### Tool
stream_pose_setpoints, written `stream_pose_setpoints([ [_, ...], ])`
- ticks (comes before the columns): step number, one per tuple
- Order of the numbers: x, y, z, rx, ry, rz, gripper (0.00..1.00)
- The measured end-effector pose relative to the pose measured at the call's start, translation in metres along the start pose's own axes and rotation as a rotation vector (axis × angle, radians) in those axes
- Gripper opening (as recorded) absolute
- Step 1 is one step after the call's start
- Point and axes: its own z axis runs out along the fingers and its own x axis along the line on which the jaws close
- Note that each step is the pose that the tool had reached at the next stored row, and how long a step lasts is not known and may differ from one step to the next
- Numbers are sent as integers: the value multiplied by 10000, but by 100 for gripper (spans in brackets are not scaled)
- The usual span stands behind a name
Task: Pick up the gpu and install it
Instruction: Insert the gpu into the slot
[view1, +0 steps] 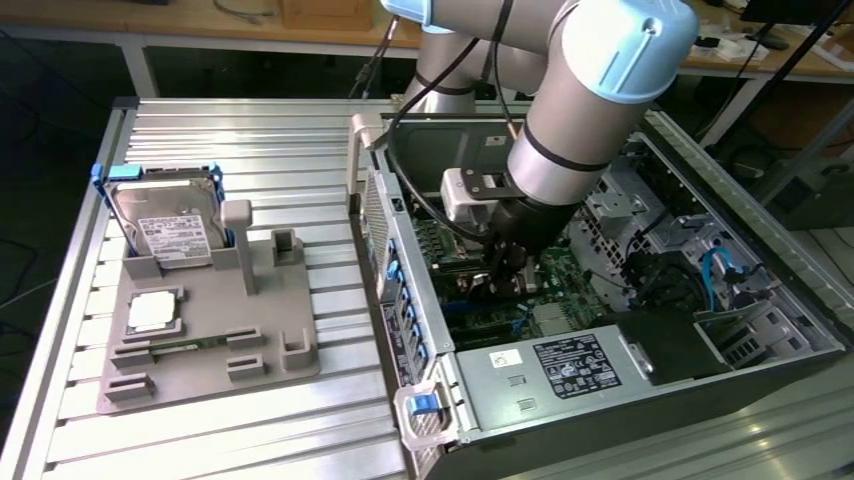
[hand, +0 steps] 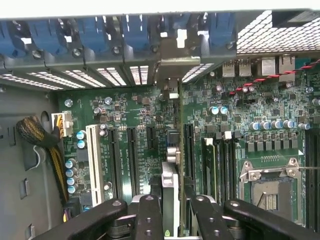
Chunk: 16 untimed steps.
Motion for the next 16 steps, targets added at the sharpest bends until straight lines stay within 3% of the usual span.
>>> stream_pose_setpoints([
  [16,45,51,1,2,-8,28,27],
])
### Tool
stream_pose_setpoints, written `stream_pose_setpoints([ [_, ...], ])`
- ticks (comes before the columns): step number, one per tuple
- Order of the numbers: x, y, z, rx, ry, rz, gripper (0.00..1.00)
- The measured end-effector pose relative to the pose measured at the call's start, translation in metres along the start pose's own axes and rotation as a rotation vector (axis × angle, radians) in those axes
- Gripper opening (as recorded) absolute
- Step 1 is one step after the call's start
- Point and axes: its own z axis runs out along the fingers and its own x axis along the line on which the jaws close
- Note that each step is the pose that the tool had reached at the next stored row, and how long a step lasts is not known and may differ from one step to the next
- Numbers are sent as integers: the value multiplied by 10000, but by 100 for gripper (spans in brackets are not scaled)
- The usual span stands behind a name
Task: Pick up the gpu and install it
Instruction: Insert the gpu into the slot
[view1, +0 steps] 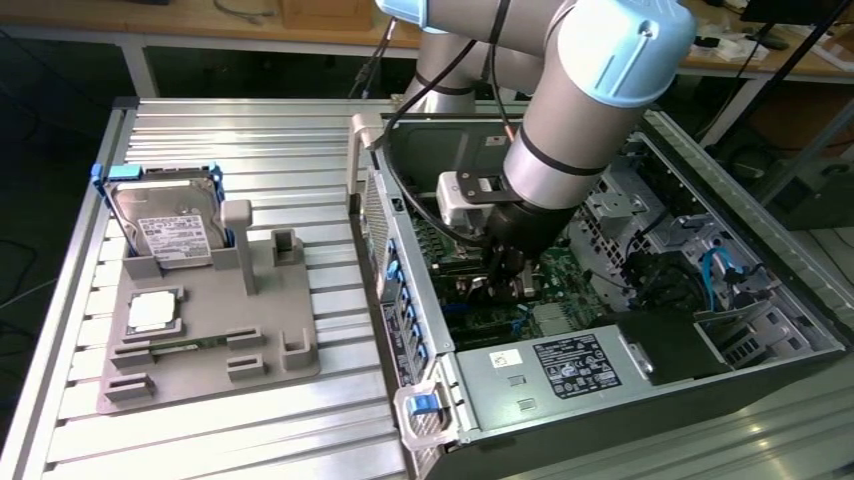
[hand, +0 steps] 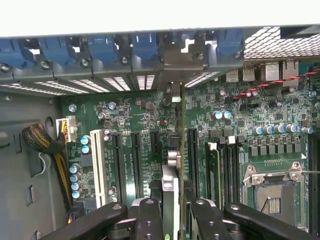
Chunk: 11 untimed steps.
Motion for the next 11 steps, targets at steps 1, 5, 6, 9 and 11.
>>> stream_pose_setpoints([
  [1,0,2,0,0,0,-1,27],
  [5,-5,-5,1,-3,-2,-4,27],
  [6,-6,-11,0,-3,-1,-8,27],
  [9,-8,-20,-5,-1,0,-16,27],
  [11,-9,-21,-8,0,1,-15,27],
])
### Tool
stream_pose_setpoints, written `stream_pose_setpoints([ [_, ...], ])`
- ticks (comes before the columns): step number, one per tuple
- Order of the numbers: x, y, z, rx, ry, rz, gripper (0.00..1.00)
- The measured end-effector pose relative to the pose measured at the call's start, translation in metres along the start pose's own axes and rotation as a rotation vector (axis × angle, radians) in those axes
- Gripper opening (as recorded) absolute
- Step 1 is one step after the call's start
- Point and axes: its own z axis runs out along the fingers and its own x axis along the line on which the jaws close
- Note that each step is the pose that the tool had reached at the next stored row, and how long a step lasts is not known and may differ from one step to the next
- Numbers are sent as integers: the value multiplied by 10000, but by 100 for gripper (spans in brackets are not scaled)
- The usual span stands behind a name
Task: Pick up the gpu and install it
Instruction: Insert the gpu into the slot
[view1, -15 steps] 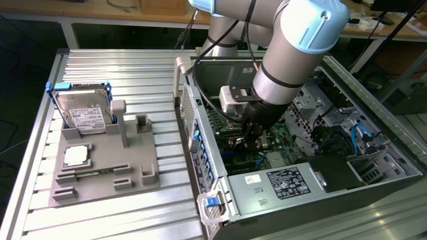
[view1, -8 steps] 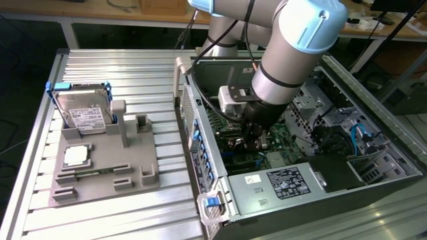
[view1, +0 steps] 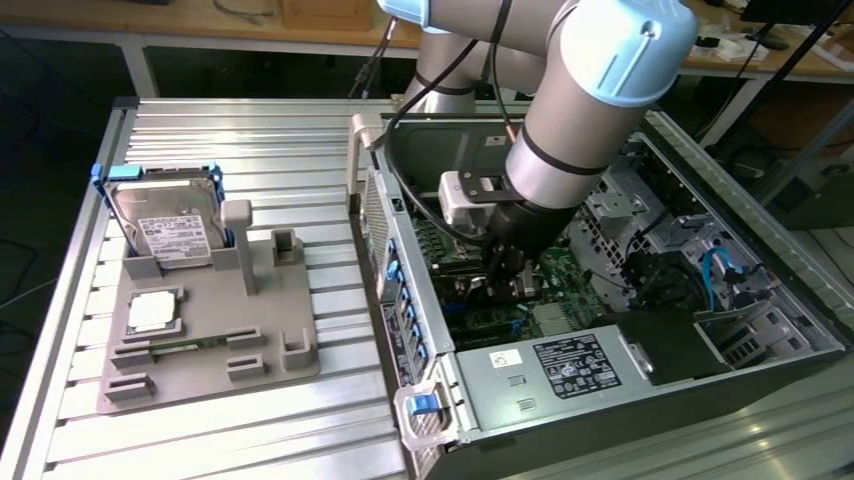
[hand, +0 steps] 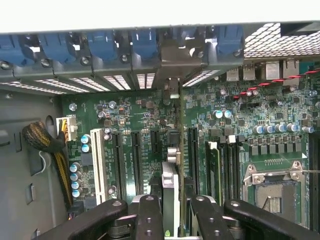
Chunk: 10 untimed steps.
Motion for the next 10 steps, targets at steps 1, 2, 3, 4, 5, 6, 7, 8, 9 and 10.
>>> stream_pose_setpoints([
  [1,-1,0,-2,-1,2,0,27],
  [2,-2,0,-5,-1,3,0,27],
  [3,-3,-1,-7,-1,5,-1,27],
  [4,-4,-1,-8,-1,6,-3,27],
  [5,-4,-1,-8,0,4,-2,27],
  [6,-6,0,-7,0,2,-1,27],
  [7,-7,0,-8,0,4,-1,27],
  [8,-8,0,-7,0,4,-1,27],
  [9,-10,0,-9,0,8,-1,27],
  [10,-11,0,-10,-1,12,-1,27],
])
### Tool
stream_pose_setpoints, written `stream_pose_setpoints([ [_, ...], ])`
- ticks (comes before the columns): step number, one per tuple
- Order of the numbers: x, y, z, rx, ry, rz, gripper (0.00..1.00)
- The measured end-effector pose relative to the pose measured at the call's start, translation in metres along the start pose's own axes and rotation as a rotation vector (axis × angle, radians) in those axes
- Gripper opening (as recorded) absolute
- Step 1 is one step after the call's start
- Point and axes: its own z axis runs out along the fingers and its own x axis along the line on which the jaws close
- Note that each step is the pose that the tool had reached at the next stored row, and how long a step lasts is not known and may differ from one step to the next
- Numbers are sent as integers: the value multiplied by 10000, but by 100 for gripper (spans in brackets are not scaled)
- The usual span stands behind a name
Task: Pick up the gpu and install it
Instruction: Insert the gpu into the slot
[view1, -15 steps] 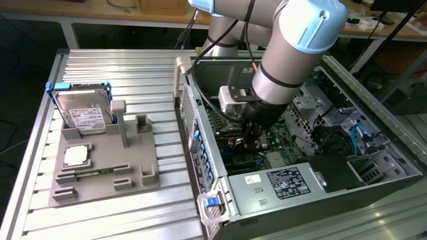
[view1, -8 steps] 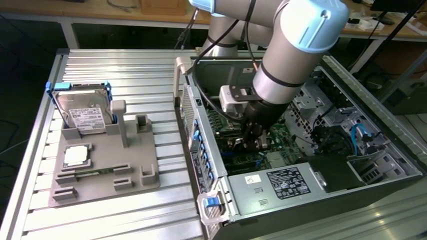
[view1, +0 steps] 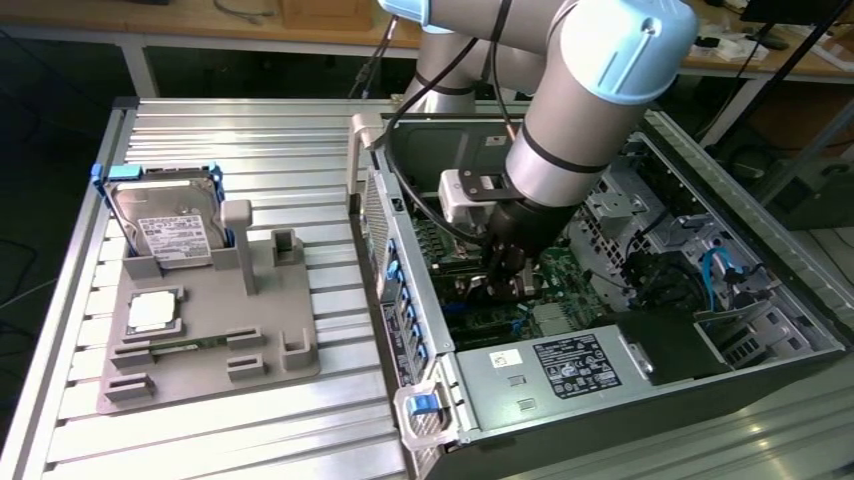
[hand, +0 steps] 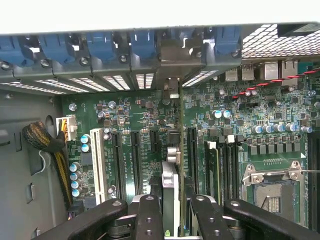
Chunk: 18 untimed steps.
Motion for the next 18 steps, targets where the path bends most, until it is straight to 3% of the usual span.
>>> stream_pose_setpoints([
  [18,-27,2,2,-24,23,-466,27],
])
